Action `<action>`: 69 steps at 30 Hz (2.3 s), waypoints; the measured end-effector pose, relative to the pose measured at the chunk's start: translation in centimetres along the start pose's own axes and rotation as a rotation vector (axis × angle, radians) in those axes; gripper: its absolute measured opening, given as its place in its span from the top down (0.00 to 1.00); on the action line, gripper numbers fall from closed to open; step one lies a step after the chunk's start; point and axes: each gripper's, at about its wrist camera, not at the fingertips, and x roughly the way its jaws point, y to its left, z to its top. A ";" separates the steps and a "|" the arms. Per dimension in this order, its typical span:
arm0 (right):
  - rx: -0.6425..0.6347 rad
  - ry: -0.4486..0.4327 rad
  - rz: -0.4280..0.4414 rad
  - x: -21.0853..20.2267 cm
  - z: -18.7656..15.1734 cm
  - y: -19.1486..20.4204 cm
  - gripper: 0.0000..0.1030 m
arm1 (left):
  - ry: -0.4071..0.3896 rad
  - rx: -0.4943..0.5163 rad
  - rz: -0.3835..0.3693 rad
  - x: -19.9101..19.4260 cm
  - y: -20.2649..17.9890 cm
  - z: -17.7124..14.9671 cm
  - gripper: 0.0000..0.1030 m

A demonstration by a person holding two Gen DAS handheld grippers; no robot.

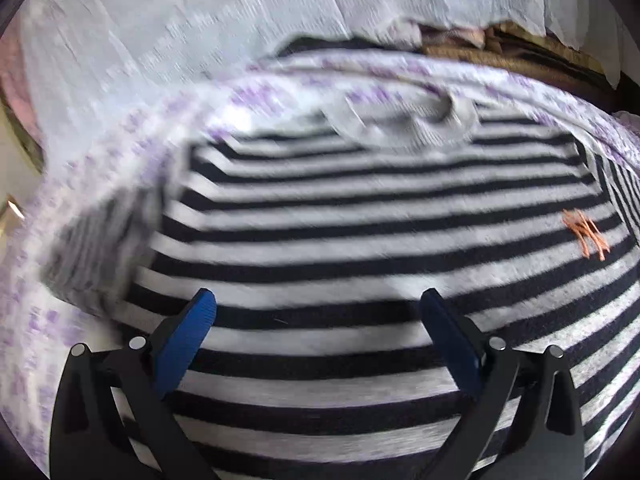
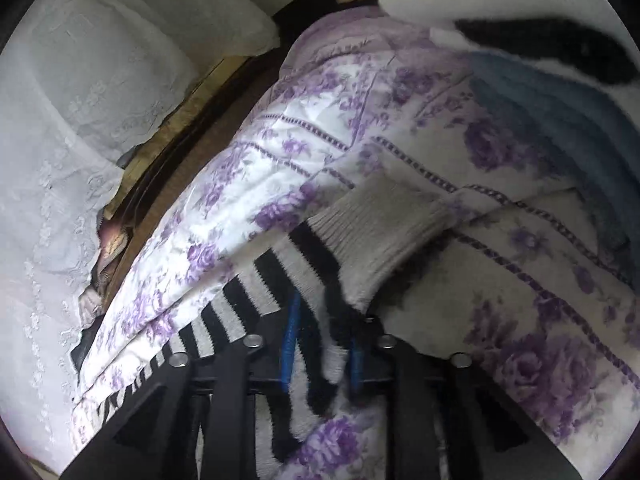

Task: Fold small clothes
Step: 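Grasp the grey sleeve cuff with the right tool and lift it, then fold the held sleeve across the sweater body and open the right tool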

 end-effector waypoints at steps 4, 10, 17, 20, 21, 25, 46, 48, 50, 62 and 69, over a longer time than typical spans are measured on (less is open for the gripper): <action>-0.002 -0.064 0.070 -2.2 -0.1 1.1 0.94 | 0.011 0.034 0.090 0.9 1.5 0.4 0.04; -0.213 -0.127 0.182 -6.7 -2.0 7.5 0.94 | 0.114 -0.084 0.071 3.9 4.5 0.8 0.04; -0.386 -0.116 0.267 -10.1 -5.9 13.8 0.94 | 0.070 0.002 0.149 3.6 2.9 1.0 0.04; -0.421 -0.109 0.284 -10.7 -7.0 15.9 0.94 | 0.052 0.028 0.128 2.5 3.2 1.4 0.04; -0.429 -0.103 0.291 -10.9 -7.5 16.7 0.94 | 0.040 0.028 0.119 2.1 3.8 1.7 0.04; -0.467 -0.081 0.318 -11.6 -9.1 19.8 0.94 | 0.035 0.015 0.115 2.2 7.2 2.1 0.04; -0.691 0.072 0.397 -10.9 -23.2 29.9 0.94 | 0.094 -0.149 0.047 5.3 12.4 1.3 0.04; -0.721 0.097 0.384 -10.0 -24.4 30.0 0.93 | 0.094 -0.147 0.051 5.3 12.3 1.2 0.04; -0.777 0.134 0.357 -8.8 -26.1 30.2 0.92 | 0.094 -0.142 0.055 5.4 12.2 1.1 0.04; -1.047 0.133 0.437 -12.1 -30.3 31.0 0.54 | 0.096 -0.132 0.057 5.6 12.1 1.2 0.04; -0.822 0.263 0.445 -8.7 -27.4 29.3 0.58 | 0.097 -0.129 0.061 5.6 12.1 1.2 0.04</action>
